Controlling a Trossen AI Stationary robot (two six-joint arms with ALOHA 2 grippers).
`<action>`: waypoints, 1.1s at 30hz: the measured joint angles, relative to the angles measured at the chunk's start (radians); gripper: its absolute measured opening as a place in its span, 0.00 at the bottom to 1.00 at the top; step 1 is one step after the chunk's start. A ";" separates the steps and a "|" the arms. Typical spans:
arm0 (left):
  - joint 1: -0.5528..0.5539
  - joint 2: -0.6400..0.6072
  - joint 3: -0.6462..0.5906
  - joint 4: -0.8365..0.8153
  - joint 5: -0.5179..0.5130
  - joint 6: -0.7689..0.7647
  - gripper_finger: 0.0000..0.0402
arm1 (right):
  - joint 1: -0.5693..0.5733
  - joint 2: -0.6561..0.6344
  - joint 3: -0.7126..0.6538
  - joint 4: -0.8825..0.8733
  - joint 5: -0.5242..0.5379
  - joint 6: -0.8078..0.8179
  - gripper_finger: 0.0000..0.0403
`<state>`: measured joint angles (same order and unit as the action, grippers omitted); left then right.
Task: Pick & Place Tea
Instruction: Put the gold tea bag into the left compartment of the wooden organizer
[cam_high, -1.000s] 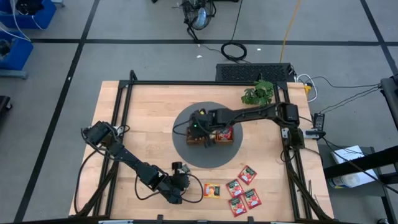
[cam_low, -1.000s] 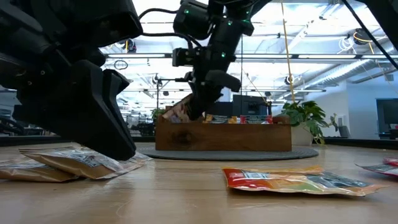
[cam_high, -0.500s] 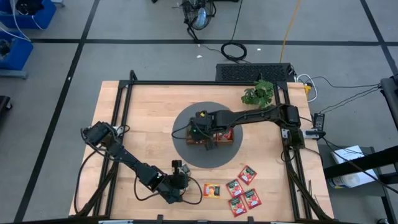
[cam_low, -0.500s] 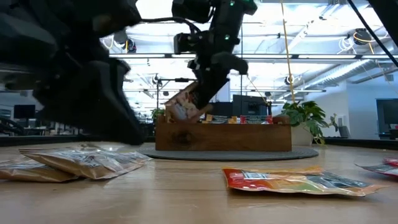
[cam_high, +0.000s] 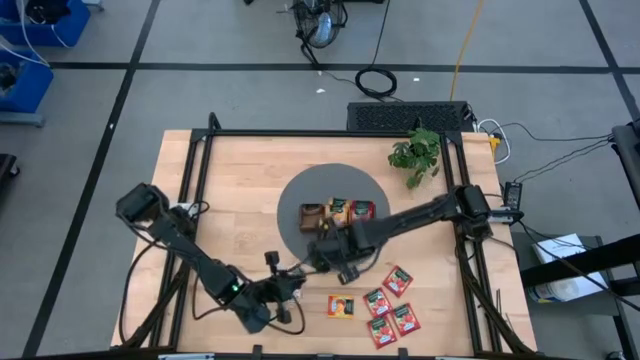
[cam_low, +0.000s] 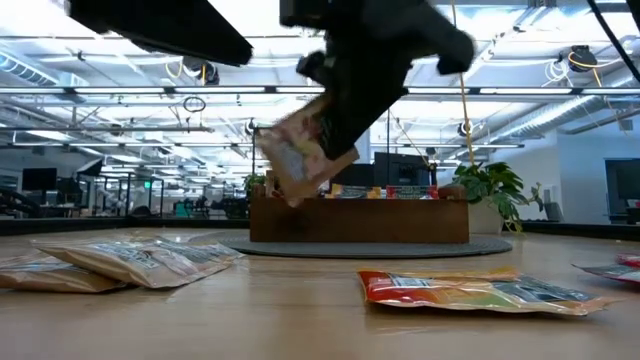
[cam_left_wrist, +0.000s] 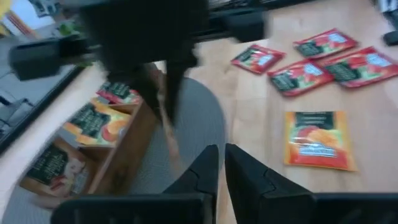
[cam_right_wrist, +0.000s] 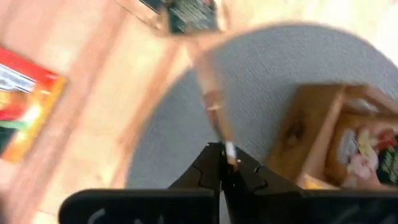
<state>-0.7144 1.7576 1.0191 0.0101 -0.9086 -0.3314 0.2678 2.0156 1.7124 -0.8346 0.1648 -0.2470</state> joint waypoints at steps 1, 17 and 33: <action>0.007 0.002 0.000 0.003 0.009 0.011 0.10 | 0.013 -0.005 -0.001 -0.001 0.003 0.000 0.00; 0.070 0.010 0.000 -0.024 0.106 -0.007 0.77 | 0.095 -0.016 -0.027 0.118 0.101 0.019 0.00; 0.080 0.010 0.000 -0.038 0.152 -0.052 0.61 | 0.153 -0.016 -0.027 0.140 0.179 0.052 0.00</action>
<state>-0.6342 1.7672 1.0187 -0.0280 -0.7563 -0.3832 0.4210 1.9995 1.6855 -0.6945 0.3435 -0.1951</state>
